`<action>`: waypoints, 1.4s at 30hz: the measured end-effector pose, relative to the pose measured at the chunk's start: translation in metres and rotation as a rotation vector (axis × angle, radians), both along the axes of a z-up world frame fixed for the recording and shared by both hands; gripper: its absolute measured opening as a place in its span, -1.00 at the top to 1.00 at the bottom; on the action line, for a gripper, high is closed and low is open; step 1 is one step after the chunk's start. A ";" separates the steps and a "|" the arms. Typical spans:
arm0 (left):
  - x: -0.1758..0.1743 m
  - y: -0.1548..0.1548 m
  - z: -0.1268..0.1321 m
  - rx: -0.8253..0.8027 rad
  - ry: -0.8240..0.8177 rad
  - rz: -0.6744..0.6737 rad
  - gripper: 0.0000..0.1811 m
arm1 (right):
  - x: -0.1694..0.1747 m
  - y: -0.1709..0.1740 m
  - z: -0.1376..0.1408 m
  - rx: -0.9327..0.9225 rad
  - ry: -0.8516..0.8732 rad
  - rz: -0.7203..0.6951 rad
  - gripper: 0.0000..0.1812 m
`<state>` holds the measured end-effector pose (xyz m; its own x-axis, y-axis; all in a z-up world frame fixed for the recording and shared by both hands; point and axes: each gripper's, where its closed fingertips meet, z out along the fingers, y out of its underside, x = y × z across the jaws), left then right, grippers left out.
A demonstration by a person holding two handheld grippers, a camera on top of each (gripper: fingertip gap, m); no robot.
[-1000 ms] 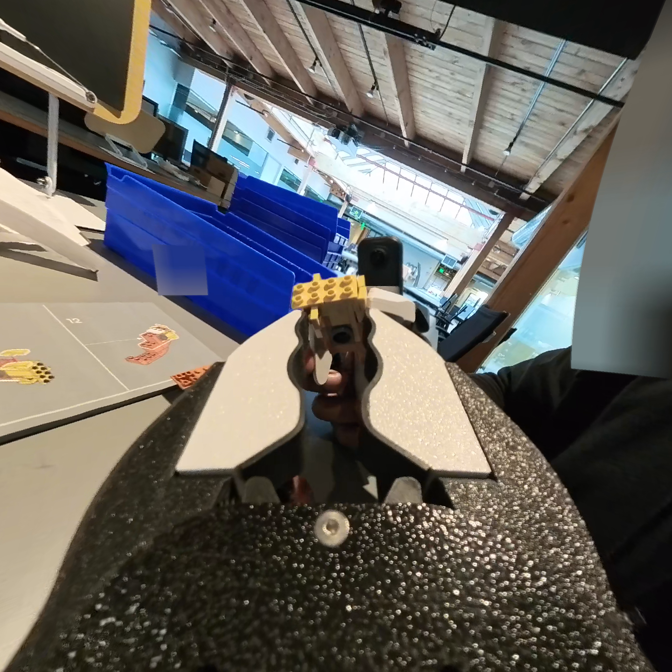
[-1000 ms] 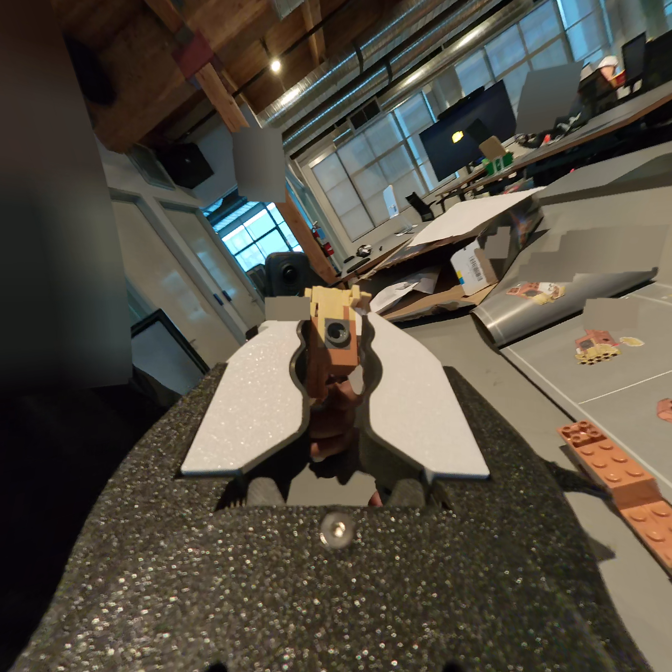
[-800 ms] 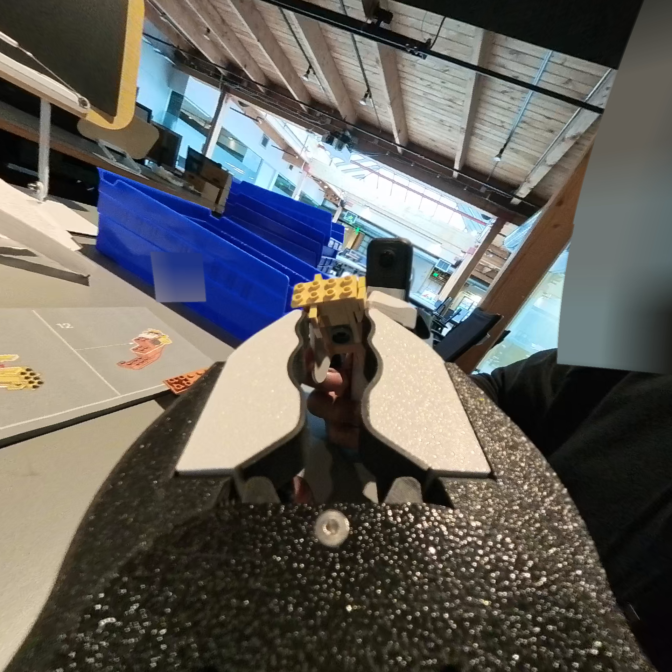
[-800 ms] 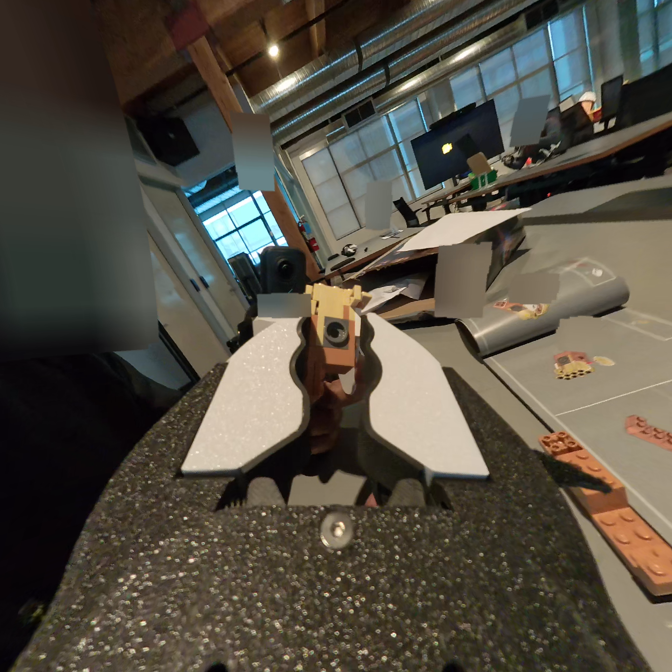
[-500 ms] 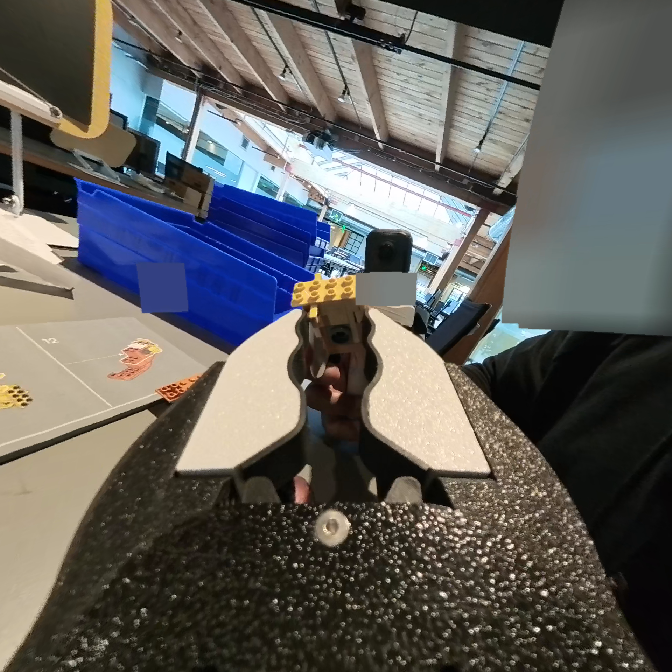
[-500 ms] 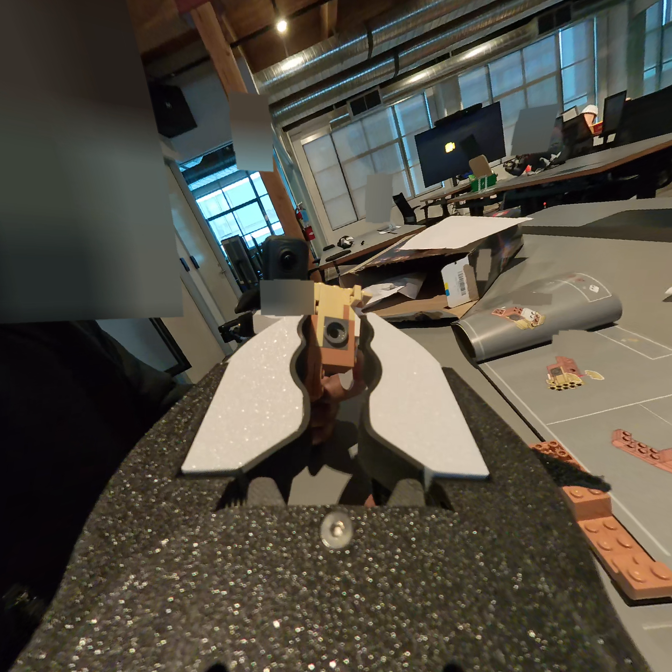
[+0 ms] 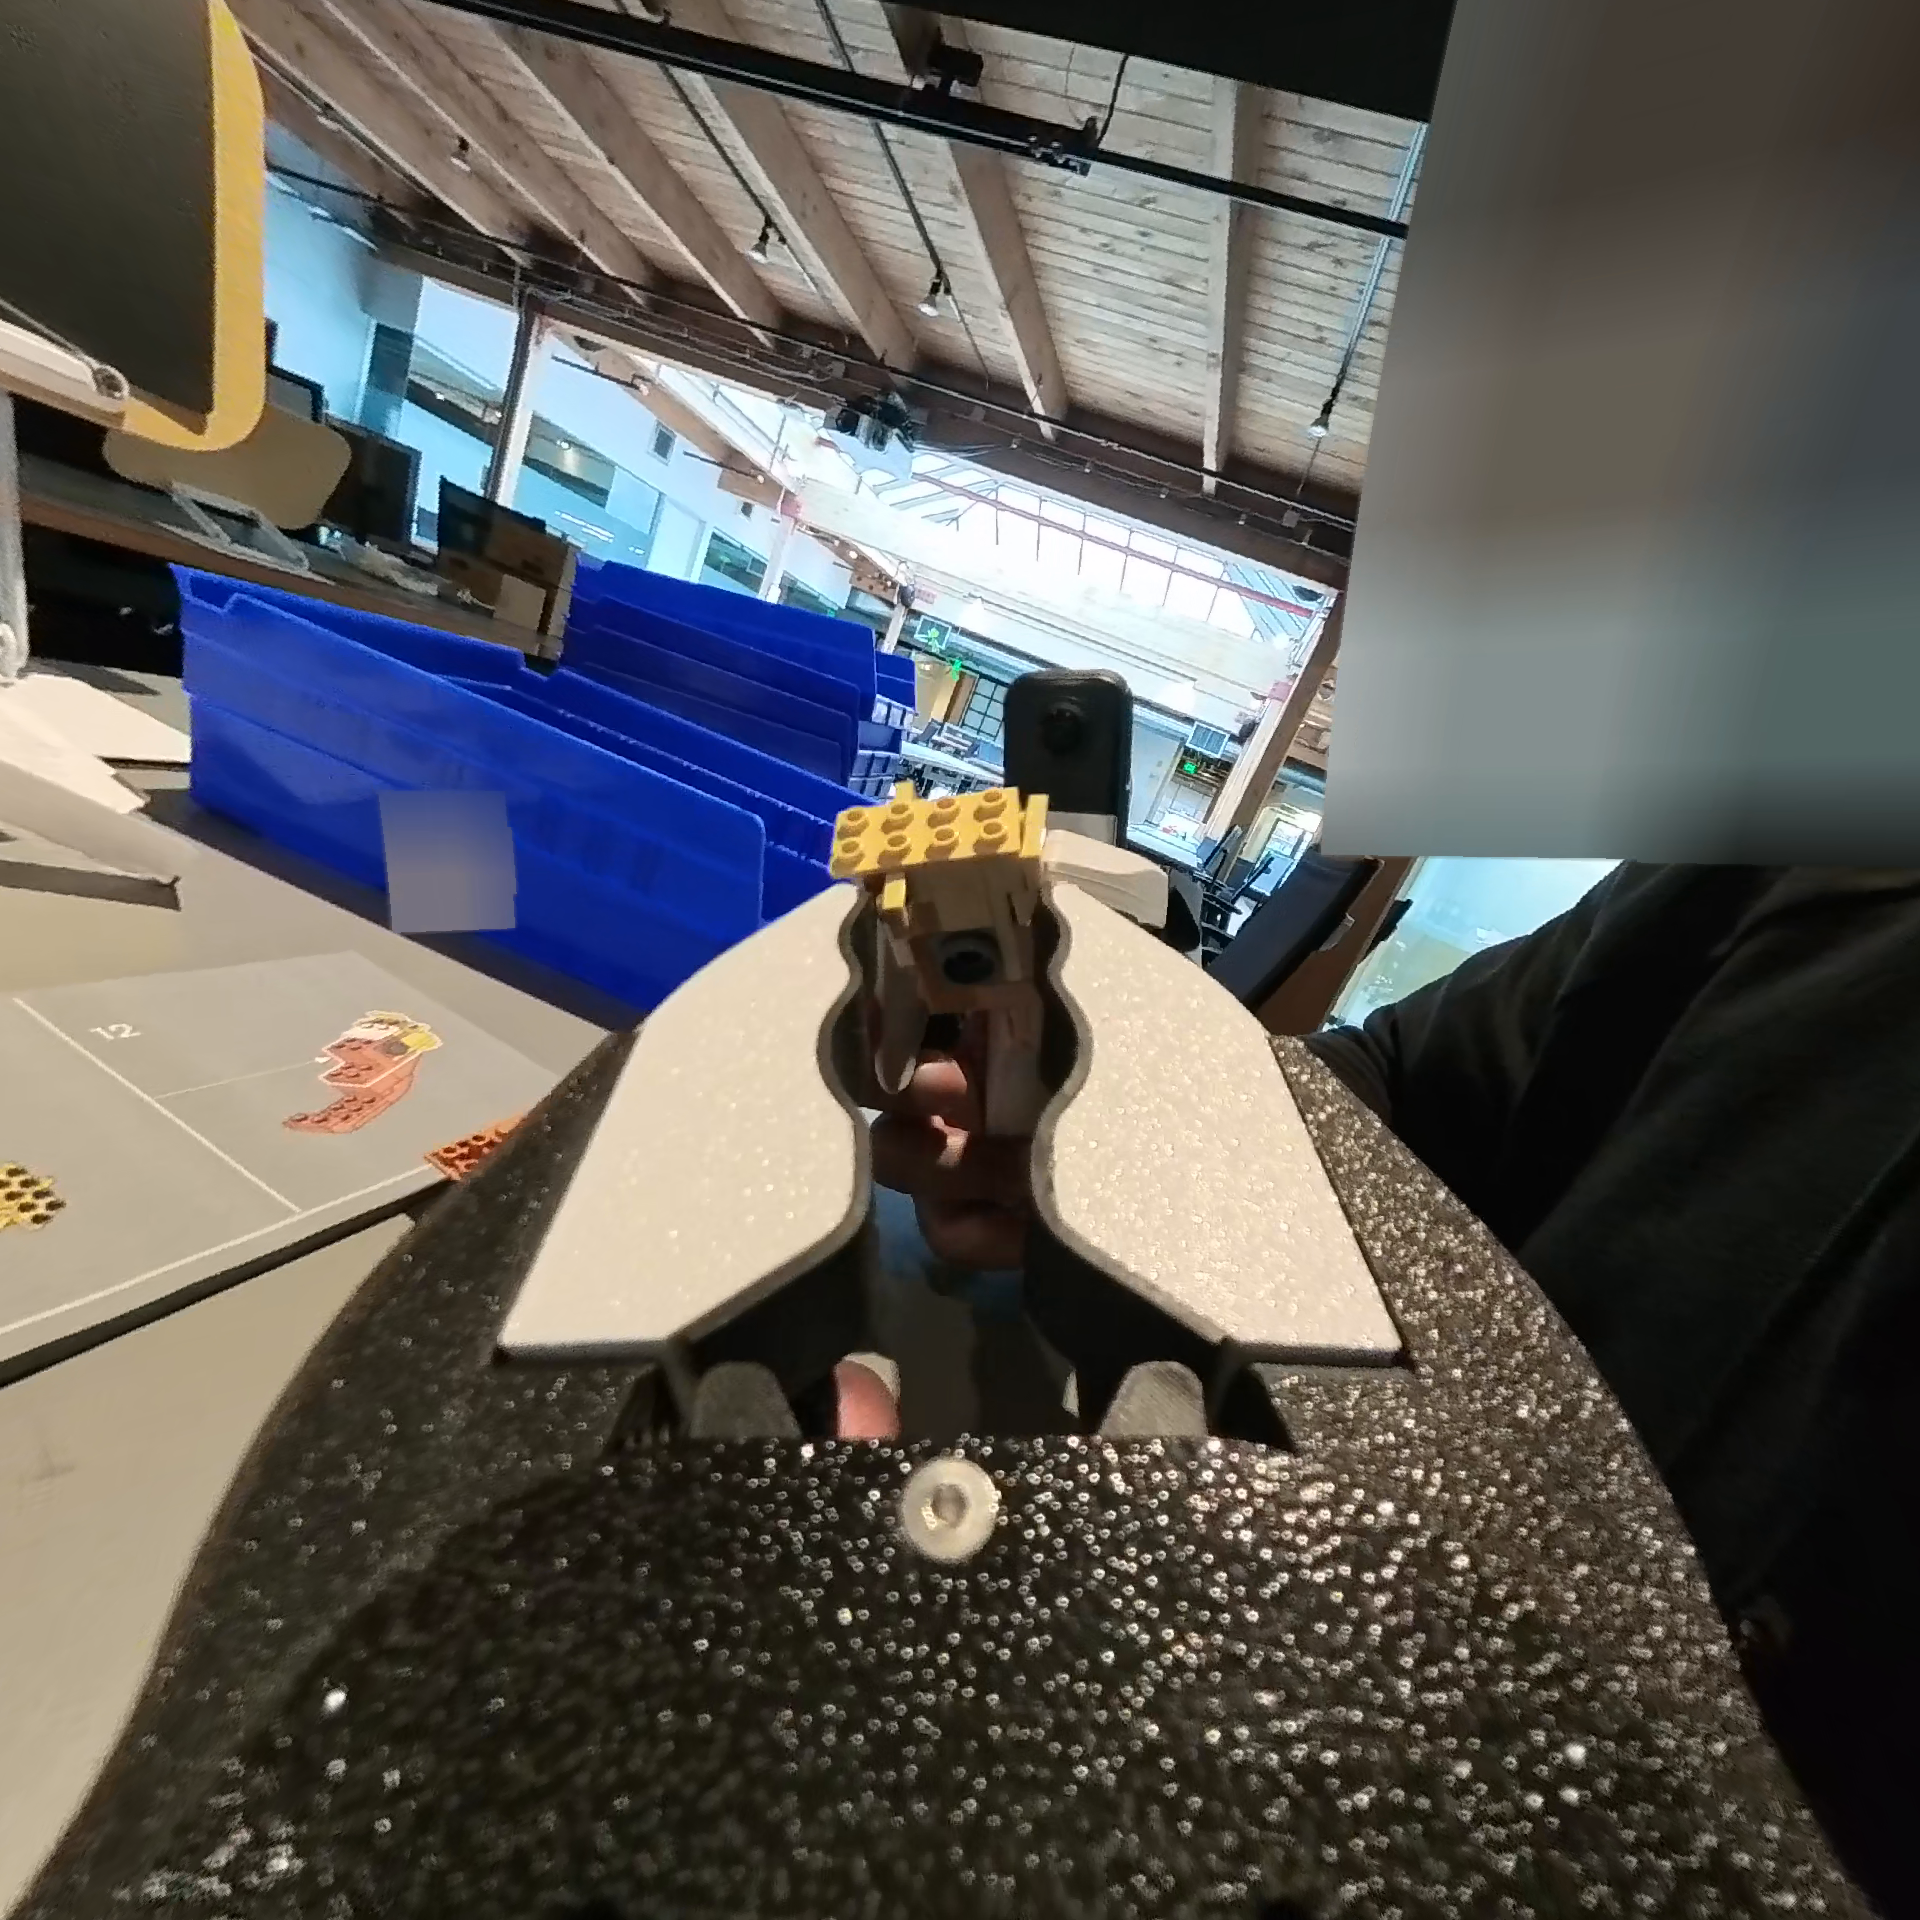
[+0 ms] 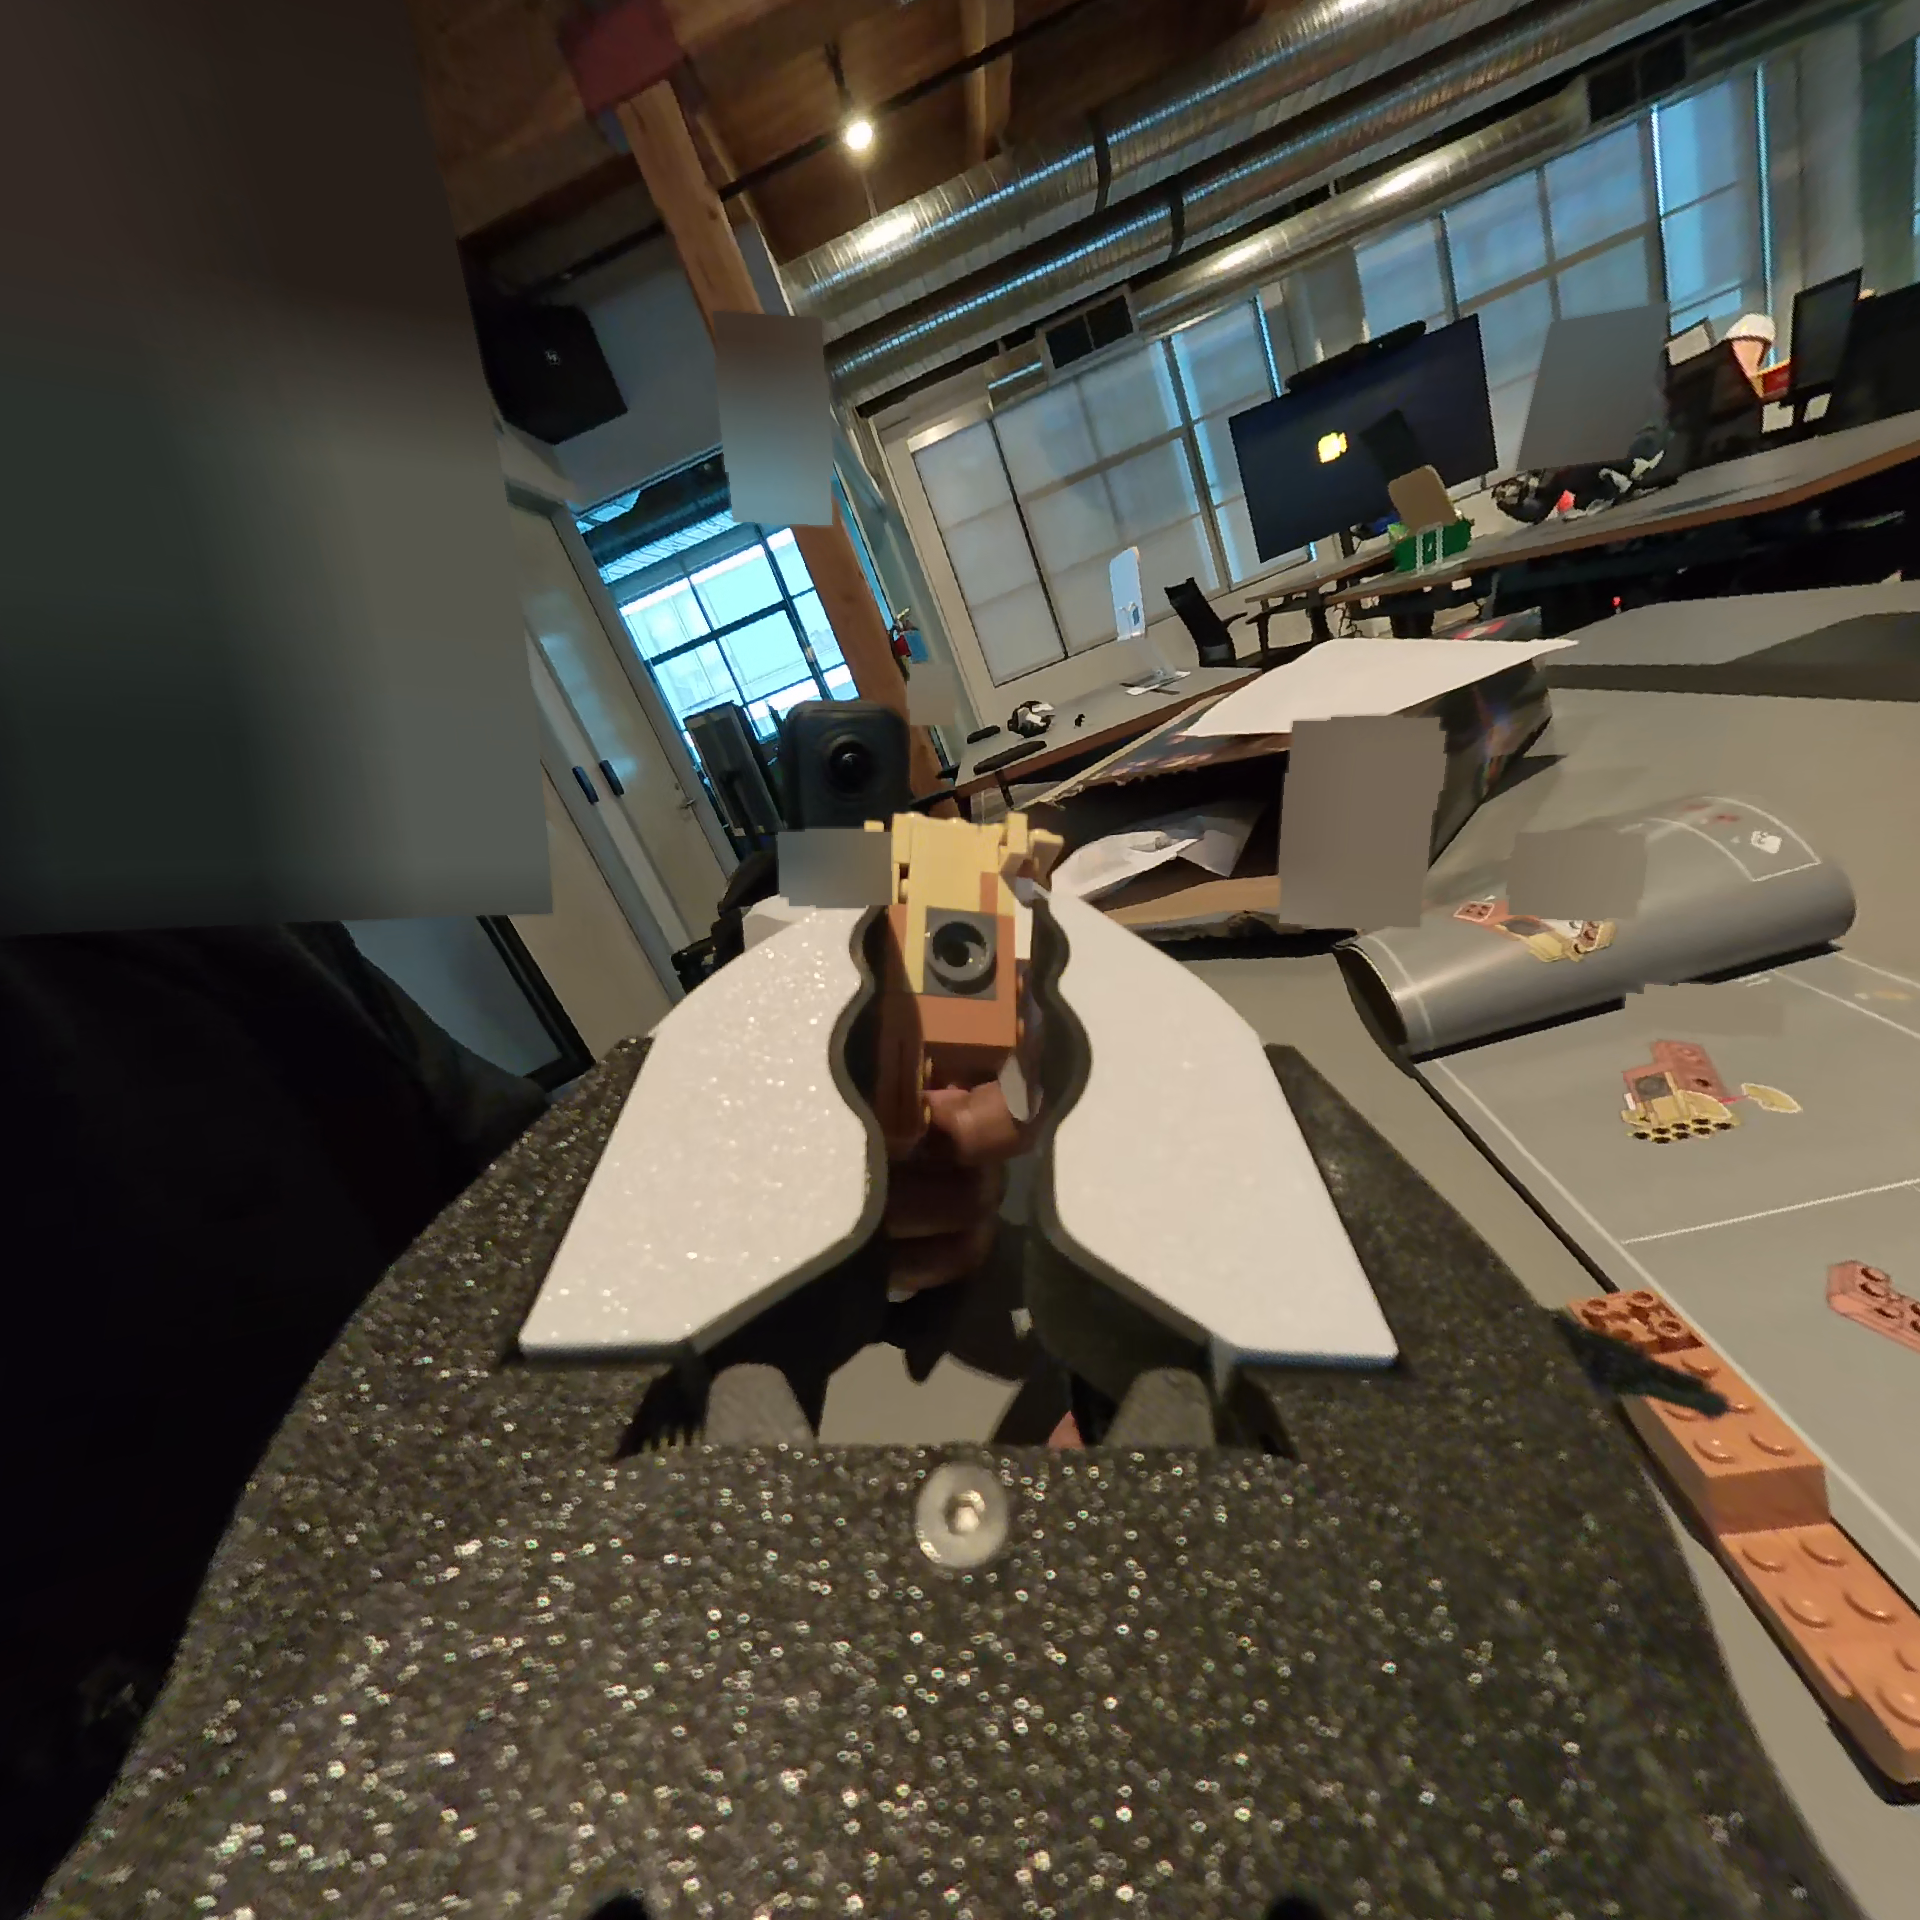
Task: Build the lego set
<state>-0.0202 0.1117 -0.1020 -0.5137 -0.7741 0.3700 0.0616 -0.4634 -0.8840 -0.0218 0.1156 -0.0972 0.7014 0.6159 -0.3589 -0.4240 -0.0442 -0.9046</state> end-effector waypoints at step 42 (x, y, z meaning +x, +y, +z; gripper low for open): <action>-0.001 -0.004 0.004 -0.024 -0.023 0.002 0.65 | 0.002 -0.001 0.005 0.050 0.043 -0.042 0.72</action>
<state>-0.0207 0.1079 -0.0983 -0.5210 -0.7658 0.3770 0.0824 -0.4848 -0.8708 -0.0201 0.1144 -0.0924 0.7116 0.6041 -0.3587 -0.4632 0.0195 -0.8861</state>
